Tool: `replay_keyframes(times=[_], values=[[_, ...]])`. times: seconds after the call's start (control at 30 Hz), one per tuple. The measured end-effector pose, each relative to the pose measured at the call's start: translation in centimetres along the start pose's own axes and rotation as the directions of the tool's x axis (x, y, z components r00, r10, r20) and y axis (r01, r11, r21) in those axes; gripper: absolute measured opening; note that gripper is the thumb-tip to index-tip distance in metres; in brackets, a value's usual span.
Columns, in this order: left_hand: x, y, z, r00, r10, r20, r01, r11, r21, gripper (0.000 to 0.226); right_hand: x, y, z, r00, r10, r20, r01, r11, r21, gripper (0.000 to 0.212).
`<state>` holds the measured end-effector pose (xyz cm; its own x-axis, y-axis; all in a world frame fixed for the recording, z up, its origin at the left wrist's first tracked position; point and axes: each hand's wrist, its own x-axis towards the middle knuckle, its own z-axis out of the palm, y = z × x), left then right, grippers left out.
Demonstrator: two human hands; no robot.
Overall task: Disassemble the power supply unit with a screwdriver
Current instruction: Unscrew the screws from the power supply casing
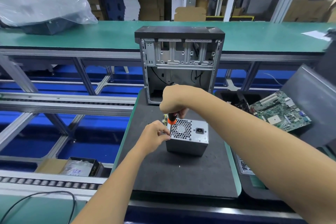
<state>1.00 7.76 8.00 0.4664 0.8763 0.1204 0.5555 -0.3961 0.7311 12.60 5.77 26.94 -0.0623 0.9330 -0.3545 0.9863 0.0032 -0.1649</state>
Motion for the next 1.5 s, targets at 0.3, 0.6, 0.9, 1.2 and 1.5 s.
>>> replay_keyframes(times=[0.3, 0.6, 0.9, 1.2, 1.5], values=[[0.4, -0.4, -0.1, 0.999, 0.011, 0.035, -0.011, 1.000, -0.003, 0.018, 0.7, 0.5, -0.3, 0.983, -0.185, -0.015, 0.177, 0.960, -0.216, 0.024], [0.4, -0.2, 0.0, 0.998, 0.062, 0.023, -0.062, 0.998, 0.026, 0.016, 0.0, 1.5, -0.8, 0.892, -0.435, 0.126, 0.445, 0.792, -0.417, 0.009], [1.3, 0.0, -0.4, 0.996, 0.016, 0.090, -0.017, 1.000, 0.002, 0.028, 0.1, 2.0, -0.5, 0.919, -0.392, -0.041, 0.378, 0.906, -0.193, 0.036], [1.9, -0.3, -0.6, 0.985, -0.011, 0.172, 0.026, 0.996, -0.084, 0.025, 0.2, 2.5, -0.1, 0.953, -0.231, -0.197, 0.252, 0.964, 0.088, 0.033], [2.3, -0.8, -0.6, 0.979, -0.024, 0.201, 0.052, 0.989, -0.136, 0.026, 0.2, 2.2, -0.9, 0.956, -0.280, -0.085, 0.252, 0.935, -0.251, 0.041]])
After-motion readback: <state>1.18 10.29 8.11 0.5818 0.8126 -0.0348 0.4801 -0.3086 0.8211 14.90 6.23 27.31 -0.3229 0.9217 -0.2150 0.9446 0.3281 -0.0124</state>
